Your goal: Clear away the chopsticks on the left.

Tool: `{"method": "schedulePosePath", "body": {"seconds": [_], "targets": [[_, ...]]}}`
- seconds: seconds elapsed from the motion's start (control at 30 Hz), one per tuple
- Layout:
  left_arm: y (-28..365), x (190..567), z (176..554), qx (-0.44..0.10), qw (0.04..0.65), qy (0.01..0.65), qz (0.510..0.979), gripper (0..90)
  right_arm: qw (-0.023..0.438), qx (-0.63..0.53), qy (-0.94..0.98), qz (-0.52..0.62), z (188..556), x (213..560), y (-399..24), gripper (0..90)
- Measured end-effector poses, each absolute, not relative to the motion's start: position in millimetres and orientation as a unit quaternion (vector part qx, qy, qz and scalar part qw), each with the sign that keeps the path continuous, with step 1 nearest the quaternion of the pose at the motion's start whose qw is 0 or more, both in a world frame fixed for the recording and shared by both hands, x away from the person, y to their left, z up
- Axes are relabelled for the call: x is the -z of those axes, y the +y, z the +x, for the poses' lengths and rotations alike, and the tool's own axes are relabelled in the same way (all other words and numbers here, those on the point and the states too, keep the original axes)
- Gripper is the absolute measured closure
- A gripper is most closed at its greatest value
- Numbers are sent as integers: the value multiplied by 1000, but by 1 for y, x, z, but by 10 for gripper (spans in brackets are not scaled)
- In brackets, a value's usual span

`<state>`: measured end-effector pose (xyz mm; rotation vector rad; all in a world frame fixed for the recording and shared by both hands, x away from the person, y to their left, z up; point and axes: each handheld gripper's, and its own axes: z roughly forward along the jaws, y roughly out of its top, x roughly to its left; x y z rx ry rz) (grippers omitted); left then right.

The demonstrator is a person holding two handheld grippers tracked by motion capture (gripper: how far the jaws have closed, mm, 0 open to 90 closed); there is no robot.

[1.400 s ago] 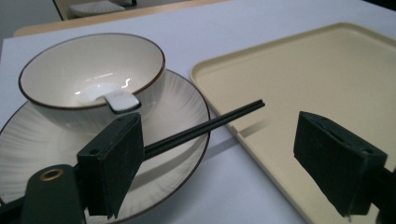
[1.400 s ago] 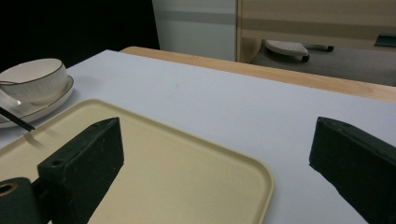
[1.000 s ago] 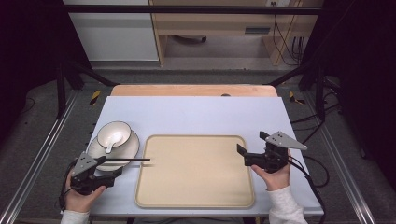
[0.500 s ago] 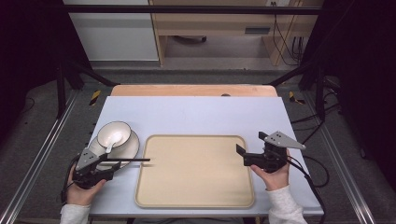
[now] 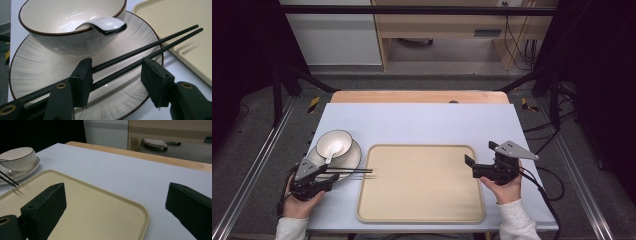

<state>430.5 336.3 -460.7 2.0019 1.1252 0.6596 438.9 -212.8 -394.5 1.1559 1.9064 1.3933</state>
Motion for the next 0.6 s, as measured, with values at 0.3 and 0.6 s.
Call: {"method": "schedulePosePath", "body": {"seconds": [0.3,0.6], "targets": [[336,462,430,-251,362,441,782,546,254,-512,701,426,439,394,-213,33],[331,461,429,-241,356,429,795,664,254,-511,701,427,439,394,-214,32]]}}
